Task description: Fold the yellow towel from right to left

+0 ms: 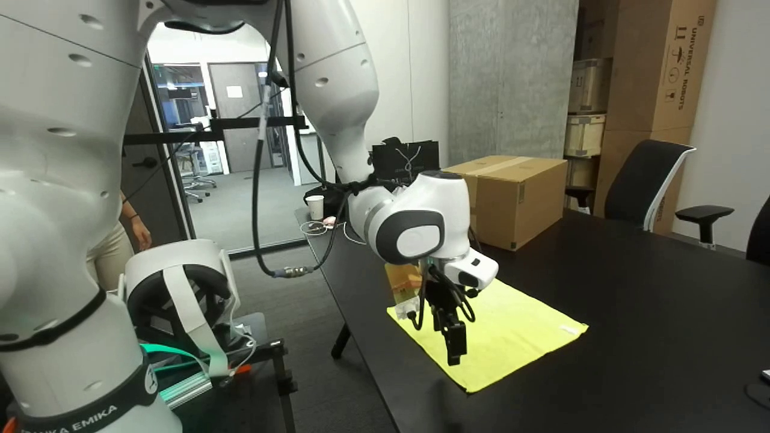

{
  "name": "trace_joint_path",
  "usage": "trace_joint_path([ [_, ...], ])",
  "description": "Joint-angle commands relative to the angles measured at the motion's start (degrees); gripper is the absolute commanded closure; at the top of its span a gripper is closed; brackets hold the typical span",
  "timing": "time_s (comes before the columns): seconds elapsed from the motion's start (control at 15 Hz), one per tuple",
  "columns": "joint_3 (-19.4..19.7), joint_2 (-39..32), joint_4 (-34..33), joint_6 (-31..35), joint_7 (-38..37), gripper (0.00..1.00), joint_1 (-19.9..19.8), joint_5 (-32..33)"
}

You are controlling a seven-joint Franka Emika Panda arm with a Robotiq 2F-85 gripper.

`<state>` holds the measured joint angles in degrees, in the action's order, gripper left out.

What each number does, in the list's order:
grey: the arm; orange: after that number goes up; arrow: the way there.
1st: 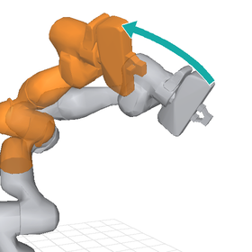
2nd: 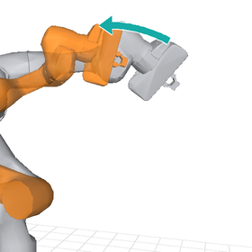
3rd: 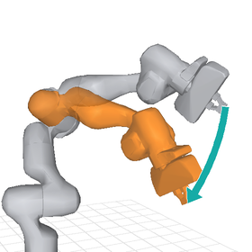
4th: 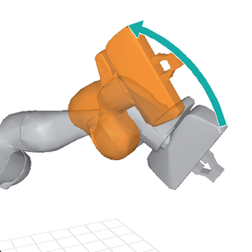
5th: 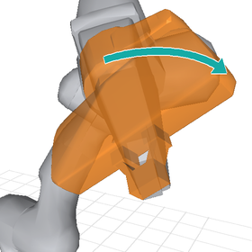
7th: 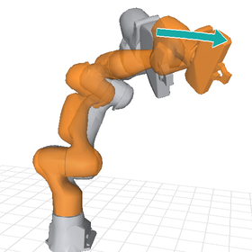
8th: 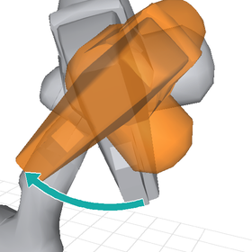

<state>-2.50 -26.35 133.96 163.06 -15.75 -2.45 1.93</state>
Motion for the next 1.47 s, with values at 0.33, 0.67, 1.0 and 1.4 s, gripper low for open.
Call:
trace_joint_path([
  [0.33, 2.7, -12.4, -13.4, -1.9, 3.3, 0.00, 0.7, -5.2],
  [0.67, 4.4, -16.6, -17.0, -1.5, 3.4, 0.00, 0.6, -5.0],
  [1.0, 3.1, -17.6, -18.3, -3.3, 4.2, 0.00, -0.7, -6.4],
  [1.4, 3.7, -16.7, -19.9, -12.0, 3.4, 0.33, 0.6, -6.7],
])
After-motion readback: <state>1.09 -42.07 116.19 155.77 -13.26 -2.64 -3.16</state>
